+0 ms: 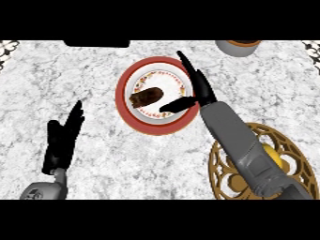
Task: Pick the sweet potato from the placemat and place it in the plate
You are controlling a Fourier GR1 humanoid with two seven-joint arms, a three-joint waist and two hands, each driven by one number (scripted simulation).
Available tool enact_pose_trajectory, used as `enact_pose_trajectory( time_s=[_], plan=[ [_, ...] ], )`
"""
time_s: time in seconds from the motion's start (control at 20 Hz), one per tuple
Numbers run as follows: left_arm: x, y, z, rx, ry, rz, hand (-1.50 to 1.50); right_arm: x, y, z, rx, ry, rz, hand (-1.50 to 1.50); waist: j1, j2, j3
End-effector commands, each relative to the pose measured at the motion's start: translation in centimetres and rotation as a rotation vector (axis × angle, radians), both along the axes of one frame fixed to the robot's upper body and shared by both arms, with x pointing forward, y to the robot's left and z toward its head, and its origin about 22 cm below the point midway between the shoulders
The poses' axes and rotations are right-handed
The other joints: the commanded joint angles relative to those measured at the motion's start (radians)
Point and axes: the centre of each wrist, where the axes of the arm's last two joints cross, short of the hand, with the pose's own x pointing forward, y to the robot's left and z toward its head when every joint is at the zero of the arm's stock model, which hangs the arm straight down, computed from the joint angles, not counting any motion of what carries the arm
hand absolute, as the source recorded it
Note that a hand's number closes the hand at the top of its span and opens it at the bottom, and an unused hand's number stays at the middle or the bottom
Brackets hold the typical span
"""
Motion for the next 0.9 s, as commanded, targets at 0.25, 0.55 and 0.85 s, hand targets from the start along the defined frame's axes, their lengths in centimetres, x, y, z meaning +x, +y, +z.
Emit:
enact_pose_trajectory(
  time_s=[0.25, 0.55, 0.85],
  plan=[
    [-0.5, -0.8, 0.6, -0.012, -0.007, -0.005, 0.0, 0.5, 0.2, 0.3, -0.051, 0.007, -0.06, -1.5, 0.007, 0.002, 0.0],
    [0.5, 0.8, -0.1, 0.007, -0.005, -0.003, 0.0, 0.8, -1.7, -0.1, -0.093, 0.006, -0.109, -1.5, 0.007, 0.007, 0.0],
    [0.3, 0.0, 1.6, -0.009, -0.009, -0.007, 0.0, -0.1, -4.9, -1.9, -0.097, 0.008, -0.14, -1.5, 0.004, 0.005, 0.001]
  ],
)
